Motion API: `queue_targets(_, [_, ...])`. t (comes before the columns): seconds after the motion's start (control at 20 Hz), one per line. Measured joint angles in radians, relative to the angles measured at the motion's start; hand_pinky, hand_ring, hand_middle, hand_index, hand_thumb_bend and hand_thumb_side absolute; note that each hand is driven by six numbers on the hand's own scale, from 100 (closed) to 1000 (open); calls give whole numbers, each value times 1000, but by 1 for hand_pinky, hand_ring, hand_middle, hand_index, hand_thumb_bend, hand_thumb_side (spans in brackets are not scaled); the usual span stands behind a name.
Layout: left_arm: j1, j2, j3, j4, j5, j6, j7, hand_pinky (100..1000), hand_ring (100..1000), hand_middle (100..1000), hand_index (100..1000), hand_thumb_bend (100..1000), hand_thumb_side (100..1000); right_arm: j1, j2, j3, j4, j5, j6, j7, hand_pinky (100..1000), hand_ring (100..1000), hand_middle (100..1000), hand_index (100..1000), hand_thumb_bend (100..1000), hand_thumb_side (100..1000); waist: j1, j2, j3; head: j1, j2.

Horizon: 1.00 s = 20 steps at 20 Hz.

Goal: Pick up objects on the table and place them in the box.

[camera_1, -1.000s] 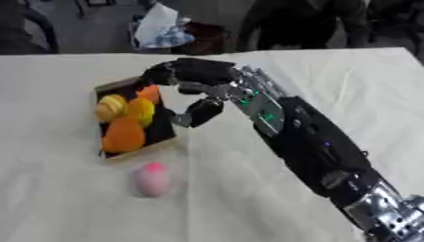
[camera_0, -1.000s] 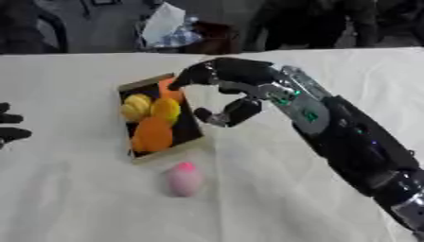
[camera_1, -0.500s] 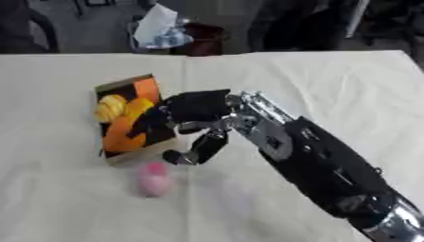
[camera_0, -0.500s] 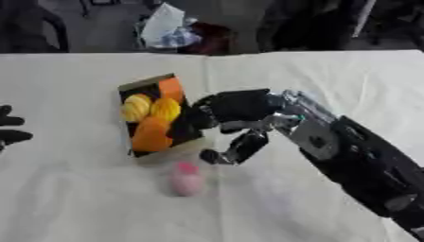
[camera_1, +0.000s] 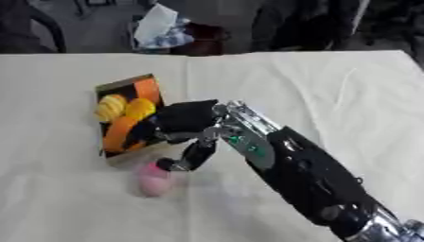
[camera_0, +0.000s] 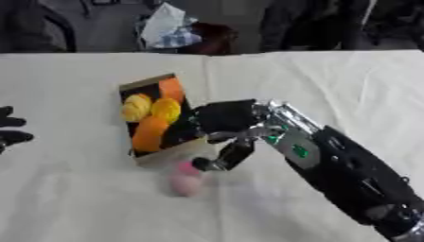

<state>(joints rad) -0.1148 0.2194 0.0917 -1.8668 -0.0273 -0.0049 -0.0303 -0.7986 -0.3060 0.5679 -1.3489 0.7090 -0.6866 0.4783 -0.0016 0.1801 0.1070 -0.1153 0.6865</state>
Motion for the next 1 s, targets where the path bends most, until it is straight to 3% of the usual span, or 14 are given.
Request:
queue_targets(0.55, [0, 0, 0, 5, -1, -3, -6, 741, 581, 623, 806, 100, 846, 34, 6, 29, 21, 110, -29, -29, 802, 860, 861, 918, 173, 100, 0, 0, -3, 0, 0])
queue_targets(0.75, [0, 0, 0, 5, -1, -2, -7, 741, 581, 623, 806, 100, 846, 42, 17, 42, 27, 139, -27, -27, 803, 860, 858, 902, 136, 100, 0, 0, -2, 0, 0])
queue_targets(0.9, [0, 0, 0, 5, -1, -2, -7, 741, 580, 623, 806, 100, 846, 43, 27, 43, 36, 156, -27, -26, 801, 843, 845, 841, 112, 100, 0, 0, -1, 0, 0])
queue_targets(1.0, [0, 0, 0, 5, -1, -3, -9, 742, 580, 623, 806, 100, 846, 43, 33, 43, 42, 171, -27, -27, 798, 826, 828, 747, 100, 100, 0, 0, -1, 0, 0])
